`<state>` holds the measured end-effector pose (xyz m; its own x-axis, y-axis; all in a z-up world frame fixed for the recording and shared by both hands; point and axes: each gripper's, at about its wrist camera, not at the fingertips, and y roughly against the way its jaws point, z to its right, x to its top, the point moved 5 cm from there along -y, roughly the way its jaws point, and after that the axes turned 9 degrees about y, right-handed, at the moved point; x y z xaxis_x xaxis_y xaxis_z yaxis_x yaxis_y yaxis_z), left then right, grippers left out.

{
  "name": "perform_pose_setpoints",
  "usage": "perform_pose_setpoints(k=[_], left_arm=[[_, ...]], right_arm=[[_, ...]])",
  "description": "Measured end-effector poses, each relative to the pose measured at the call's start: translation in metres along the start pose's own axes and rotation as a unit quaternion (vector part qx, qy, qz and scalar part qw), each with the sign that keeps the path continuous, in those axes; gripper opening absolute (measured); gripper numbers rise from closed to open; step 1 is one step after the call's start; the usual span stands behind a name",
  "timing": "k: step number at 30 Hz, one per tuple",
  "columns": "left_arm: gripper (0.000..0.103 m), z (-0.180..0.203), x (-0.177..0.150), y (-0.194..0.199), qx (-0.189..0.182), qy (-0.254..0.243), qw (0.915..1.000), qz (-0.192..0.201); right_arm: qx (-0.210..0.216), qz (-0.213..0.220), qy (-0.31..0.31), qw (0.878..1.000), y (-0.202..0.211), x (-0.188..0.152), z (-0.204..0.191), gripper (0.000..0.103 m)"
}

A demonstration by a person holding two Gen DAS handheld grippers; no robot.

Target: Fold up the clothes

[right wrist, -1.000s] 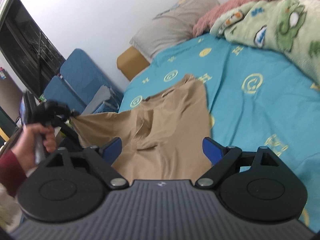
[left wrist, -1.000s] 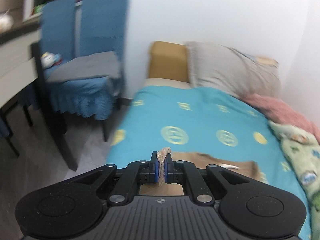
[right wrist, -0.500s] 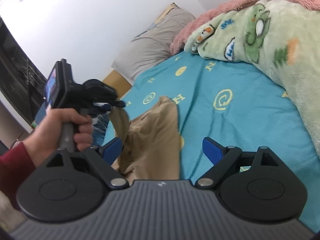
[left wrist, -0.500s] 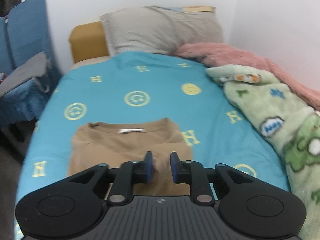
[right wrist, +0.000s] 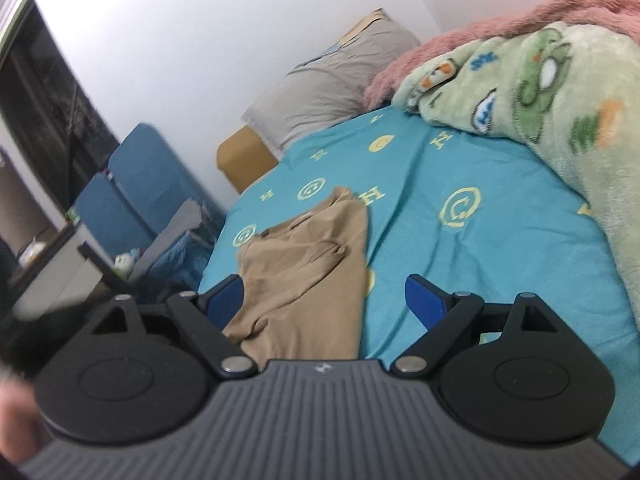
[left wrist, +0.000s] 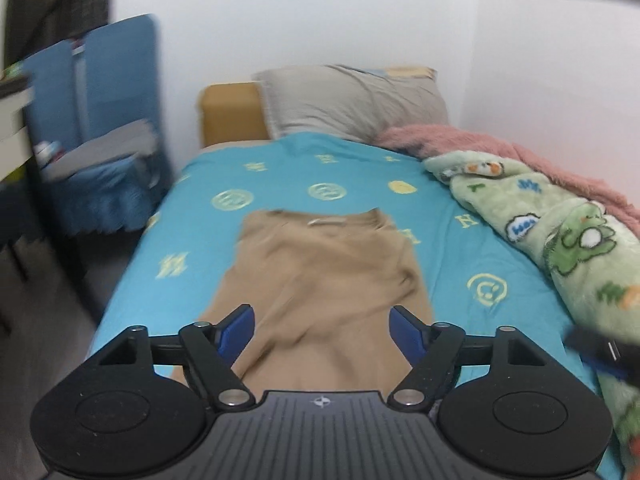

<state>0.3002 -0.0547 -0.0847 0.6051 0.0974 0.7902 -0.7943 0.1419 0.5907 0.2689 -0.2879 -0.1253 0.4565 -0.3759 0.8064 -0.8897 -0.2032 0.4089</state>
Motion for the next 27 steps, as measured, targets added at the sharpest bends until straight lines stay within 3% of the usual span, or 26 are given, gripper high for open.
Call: perform_pose_setpoints(k=[7, 15, 19, 27], left_arm=[[0.079, -0.043, -0.055, 0.063, 0.014, 0.02, 0.9997, 0.004], [0.08, -0.075, -0.054, 0.068, -0.025, 0.044, 0.9987, 0.003], [0.08, -0.099, -0.047, 0.059, -0.021, 0.063, 0.9977, 0.015], [0.08, -0.154, -0.043, 0.031, -0.021, 0.133, 0.9909, 0.007]], right_arm=[[0.017, -0.014, 0.052, 0.998, 0.005, -0.014, -0.029, 0.089], [0.035, -0.037, 0.094, 0.994, -0.014, -0.028, -0.072, 0.083], [0.022, -0.064, 0.135, 0.989, -0.055, -0.035, -0.108, 0.083], [-0.023, -0.098, 0.178, 0.979, -0.184, -0.046, -0.16, 0.078]])
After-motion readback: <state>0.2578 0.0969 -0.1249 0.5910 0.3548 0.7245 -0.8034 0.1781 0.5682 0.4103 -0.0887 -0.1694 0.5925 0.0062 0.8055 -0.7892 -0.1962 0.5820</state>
